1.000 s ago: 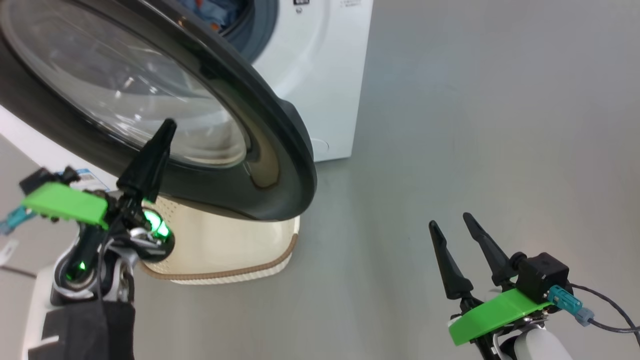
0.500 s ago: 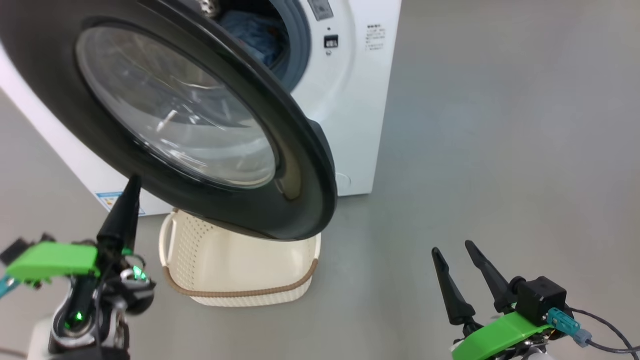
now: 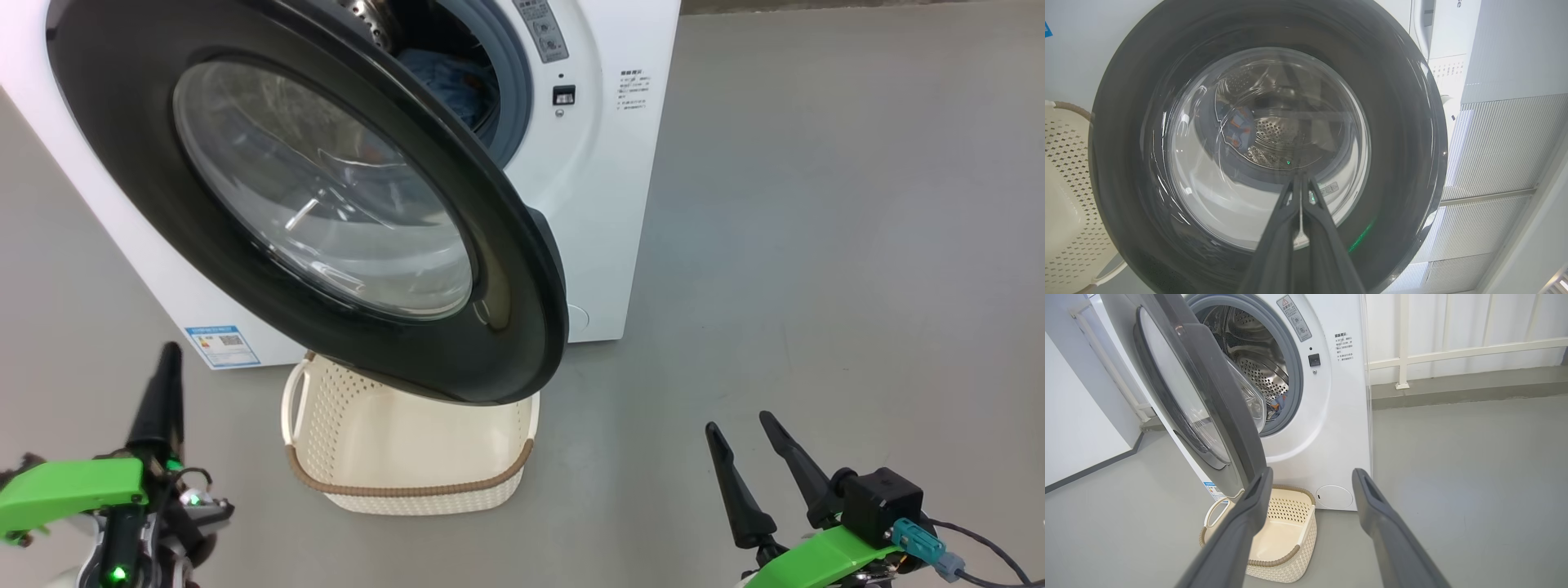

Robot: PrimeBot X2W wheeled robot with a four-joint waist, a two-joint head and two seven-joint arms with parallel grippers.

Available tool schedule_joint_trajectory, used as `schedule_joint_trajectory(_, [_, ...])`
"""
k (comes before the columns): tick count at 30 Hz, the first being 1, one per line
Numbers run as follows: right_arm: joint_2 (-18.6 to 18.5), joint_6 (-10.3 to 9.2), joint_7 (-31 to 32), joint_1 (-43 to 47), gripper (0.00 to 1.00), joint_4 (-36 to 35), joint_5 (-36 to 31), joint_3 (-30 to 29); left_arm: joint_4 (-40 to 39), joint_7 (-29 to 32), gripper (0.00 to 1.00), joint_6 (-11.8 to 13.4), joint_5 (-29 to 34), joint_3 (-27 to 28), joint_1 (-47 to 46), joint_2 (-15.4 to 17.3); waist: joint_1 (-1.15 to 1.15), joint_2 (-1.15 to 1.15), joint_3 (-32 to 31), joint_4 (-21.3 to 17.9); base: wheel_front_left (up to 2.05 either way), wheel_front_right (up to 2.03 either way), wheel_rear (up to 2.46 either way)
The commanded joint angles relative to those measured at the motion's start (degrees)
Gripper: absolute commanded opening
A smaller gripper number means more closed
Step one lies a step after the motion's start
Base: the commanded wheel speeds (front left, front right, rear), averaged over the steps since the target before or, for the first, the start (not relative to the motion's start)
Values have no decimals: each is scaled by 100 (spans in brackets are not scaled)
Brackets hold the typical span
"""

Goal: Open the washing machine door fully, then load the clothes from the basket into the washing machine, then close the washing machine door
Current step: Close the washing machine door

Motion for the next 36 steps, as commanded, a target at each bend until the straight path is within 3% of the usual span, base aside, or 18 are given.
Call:
schedule_joint_trajectory(1, [14, 9, -70, -41, 100, -145, 85, 139, -232, -88, 32, -41, 138, 194, -42, 178, 0, 0, 8, 2, 0, 0, 0])
schedule_joint_trajectory(2, [14, 9, -70, -40, 100, -153, 80, 134, -273, -155, 84, -41, 164, 203, -24, 179, 0, 0, 11, 3, 0, 0, 0])
schedule_joint_trajectory(3, [14, 9, -70, -37, 100, -161, 80, 129, -306, -199, 100, -41, 153, 216, -9, 178, 0, 0, 15, 4, 0, 0, 0])
schedule_joint_trajectory(11, [14, 9, -70, -39, 100, -201, 67, 106, -537, -979, 100, -41, 978, 24, 117, 462, 0, 0, 74, -3, 0, 0, 0])
schedule_joint_trajectory(20, [14, 9, -70, -75, 100, -272, 28, 119, -543, -2001, 100, -41, 2268, -580, 252, 1071, 0, 0, 113, 0, 0, 0, 0])
schedule_joint_trajectory(27, [14, 9, -70, -79, 100, -299, 8, 125, -428, -2230, 100, -8, 4063, -751, 333, 1429, 0, 0, 149, 8, 0, 0, 0])
schedule_joint_trajectory(36, [14, 9, -70, -106, 100, -311, 0, 121, -740, -2237, 100, 188, 6104, -475, 726, 1239, 0, 0, 192, -11, 0, 0, 0])
